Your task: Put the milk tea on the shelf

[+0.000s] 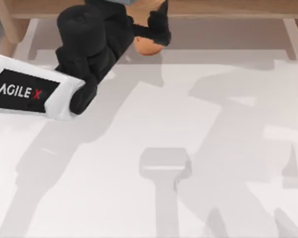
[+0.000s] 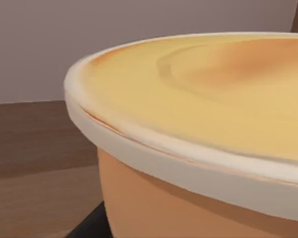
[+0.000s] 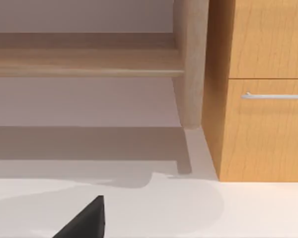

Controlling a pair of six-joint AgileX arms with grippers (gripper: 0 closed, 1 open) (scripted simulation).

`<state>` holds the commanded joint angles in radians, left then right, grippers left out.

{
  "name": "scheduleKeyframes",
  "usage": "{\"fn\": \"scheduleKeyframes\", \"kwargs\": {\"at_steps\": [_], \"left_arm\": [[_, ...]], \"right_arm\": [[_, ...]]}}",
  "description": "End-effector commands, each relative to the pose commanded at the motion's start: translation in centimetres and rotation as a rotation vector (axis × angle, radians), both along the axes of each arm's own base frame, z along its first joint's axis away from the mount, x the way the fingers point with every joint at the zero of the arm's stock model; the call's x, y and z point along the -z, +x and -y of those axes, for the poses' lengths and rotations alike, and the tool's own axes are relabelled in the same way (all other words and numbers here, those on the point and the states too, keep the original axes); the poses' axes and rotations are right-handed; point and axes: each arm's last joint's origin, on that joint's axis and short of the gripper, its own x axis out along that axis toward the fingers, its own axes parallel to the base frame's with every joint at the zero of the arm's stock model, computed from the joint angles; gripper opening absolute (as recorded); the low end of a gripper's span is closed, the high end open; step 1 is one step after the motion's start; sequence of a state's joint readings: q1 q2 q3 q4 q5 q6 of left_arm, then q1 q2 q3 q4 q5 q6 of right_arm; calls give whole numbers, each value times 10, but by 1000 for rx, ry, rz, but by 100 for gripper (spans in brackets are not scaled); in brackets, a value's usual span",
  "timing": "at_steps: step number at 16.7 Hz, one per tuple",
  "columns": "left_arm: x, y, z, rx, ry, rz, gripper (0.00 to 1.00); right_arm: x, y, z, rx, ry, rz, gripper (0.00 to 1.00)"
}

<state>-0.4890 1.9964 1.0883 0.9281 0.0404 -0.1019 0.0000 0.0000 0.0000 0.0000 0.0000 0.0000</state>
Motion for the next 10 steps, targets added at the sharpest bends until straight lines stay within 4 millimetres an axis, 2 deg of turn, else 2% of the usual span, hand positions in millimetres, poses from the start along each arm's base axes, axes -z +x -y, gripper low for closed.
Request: {"fn": "scheduleKeyframes", "kwargs": {"at_steps": [4,10], "left_arm": [[-3,-1,33,-96,61,-58,0],[-54,19,65,-363,81,-14,0]], "right_arm": [[0,0,0,0,0,0,100],[0,0,0,0,0,0,100]]}}
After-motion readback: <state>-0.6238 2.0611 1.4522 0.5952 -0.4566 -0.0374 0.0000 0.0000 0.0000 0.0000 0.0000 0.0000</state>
